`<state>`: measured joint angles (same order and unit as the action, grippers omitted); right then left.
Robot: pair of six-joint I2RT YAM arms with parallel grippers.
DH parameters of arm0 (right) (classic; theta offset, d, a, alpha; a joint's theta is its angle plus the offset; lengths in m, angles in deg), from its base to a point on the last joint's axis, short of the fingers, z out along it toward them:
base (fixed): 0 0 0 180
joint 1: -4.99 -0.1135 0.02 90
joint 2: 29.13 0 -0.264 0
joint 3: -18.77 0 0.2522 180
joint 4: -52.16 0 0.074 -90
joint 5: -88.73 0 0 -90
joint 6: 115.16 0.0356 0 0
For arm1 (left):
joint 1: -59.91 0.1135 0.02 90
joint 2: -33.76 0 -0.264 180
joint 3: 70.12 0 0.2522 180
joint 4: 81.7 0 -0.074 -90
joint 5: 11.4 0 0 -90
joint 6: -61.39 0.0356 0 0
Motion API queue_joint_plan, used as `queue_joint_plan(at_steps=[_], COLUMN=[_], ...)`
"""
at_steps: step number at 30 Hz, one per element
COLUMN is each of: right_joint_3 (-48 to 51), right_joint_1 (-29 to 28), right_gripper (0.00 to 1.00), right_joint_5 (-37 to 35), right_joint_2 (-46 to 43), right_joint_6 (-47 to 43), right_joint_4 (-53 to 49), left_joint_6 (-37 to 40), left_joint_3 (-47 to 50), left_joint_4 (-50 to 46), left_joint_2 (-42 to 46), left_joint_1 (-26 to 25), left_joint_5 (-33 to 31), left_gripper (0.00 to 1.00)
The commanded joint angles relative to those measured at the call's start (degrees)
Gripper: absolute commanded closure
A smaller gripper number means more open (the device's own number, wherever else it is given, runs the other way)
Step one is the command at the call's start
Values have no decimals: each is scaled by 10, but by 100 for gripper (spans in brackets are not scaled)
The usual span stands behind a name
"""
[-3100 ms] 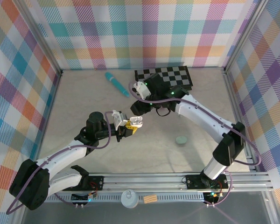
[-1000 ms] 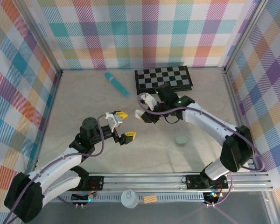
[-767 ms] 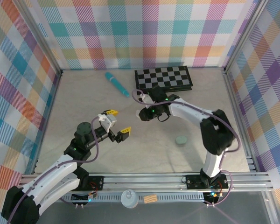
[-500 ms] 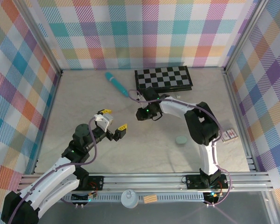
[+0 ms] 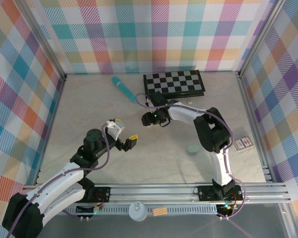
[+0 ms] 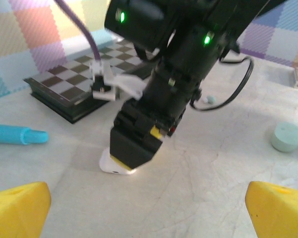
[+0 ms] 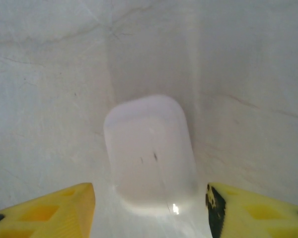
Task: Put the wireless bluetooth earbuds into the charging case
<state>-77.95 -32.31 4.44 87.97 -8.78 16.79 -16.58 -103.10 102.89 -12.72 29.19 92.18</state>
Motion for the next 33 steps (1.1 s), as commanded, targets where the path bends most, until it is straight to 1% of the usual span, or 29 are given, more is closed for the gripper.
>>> queue_joint_plan(at_steps=[1,5,7,10,13,15,17,20,23,26,29,33], right_joint_3=[54,161,208,271,320,342,363,388,400,405,410,415], right_joint_1=[14,43,64,102,142,167,193,225,244,251,256,261], right_gripper=[32,23,21,20,20,20,20,20,20,20,20,20], right_joint_5=[-60,-109,-117,-119,-113,-113,-112,-104,-99,-95,-95,-93], right_joint_2=[-103,-214,-268,-347,-421,-460,-500,-550,-582,-600,-611,-616], right_joint_6=[25,71,94,123,130,128,125,125,123,118,115,112], right_joint_4=[22,36,32,9,-19,-43,-60,-73,-85,-94,-98,-96], left_joint_6=[25,57,65,65,68,63,45,8,-22,-21,-12,-18], left_joint_3=[-16,-29,-40,-67,-110,-144,-175,-221,-267,-299,-322,-339], left_joint_4=[43,89,123,184,232,264,324,401,439,434,417,416], left_joint_2=[-38,-121,-176,-279,-386,-454,-525,-622,-692,-732,-757,-788], left_joint_1=[-16,-64,-94,-145,-205,-235,-262,-284,-293,-296,-296,-296], left_joint_5=[54,57,52,35,14,19,23,31,21,12,32,42], left_gripper=[0,0,0,0,0,0,0,0,0,0,0,4])
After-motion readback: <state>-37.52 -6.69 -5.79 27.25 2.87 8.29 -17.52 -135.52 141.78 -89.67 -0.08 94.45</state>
